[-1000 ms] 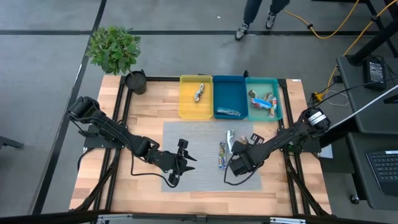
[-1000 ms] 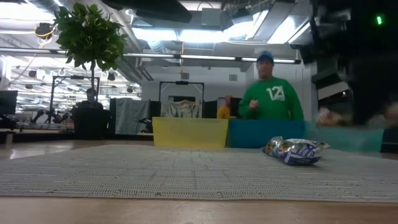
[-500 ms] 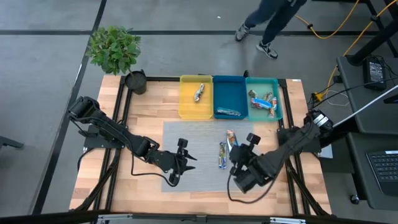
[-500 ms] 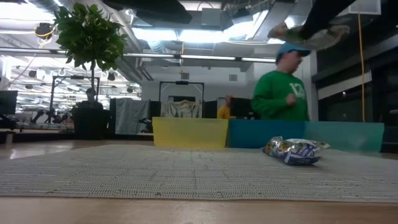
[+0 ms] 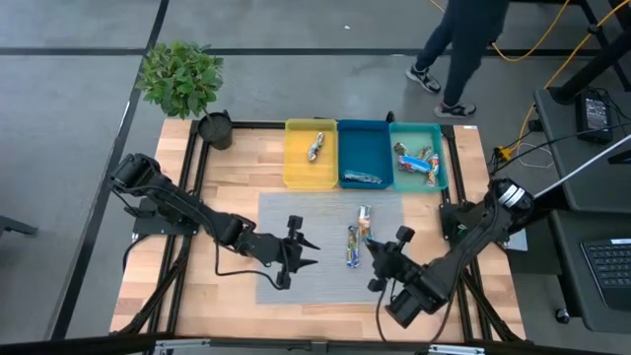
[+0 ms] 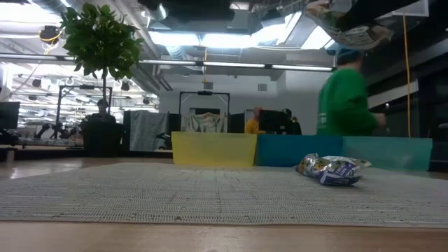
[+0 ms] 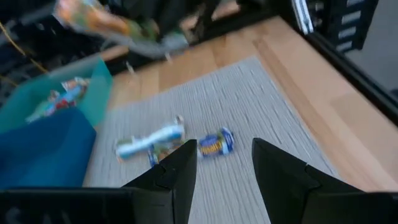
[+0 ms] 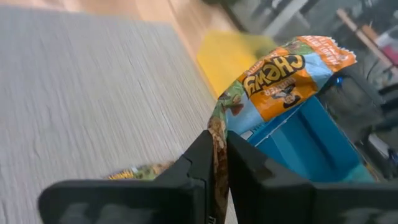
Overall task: Pick and place Granola Bars by type
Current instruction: Put the right yellow granola bar into the yellow bin
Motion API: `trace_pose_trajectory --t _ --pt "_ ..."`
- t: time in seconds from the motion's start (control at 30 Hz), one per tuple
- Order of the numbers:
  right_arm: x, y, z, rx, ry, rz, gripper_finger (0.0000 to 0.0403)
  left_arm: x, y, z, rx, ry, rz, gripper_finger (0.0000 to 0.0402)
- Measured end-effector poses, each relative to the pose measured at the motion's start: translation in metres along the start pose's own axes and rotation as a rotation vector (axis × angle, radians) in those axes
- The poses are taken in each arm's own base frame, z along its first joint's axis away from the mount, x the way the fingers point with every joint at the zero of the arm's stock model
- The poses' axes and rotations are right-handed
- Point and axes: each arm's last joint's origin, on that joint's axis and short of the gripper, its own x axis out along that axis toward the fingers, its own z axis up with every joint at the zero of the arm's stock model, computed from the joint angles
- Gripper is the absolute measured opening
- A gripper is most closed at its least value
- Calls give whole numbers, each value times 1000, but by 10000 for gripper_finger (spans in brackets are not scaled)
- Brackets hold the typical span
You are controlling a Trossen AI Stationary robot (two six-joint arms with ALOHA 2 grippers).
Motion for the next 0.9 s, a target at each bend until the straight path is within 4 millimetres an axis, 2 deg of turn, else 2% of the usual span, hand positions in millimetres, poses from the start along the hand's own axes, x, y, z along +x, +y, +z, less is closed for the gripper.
trace_pose_trajectory --t 0.2,0.37,0.5,0.67,0.9 --pt "9 20 -20 24 -112 40 43 1 -4 9 30 -109 -119 148" --pt "15 35 -26 -66 -115 147 43 8 -8 10 78 -176 -162 160" --pt "19 41 -17 -138 -117 235 43 17 -8 8 106 -200 -143 186" --pt "27 43 -4 -196 -166 246 43 21 1 6 76 -189 -103 229" --pt "32 44 5 -234 -201 267 43 21 3 5 58 -165 -48 275"
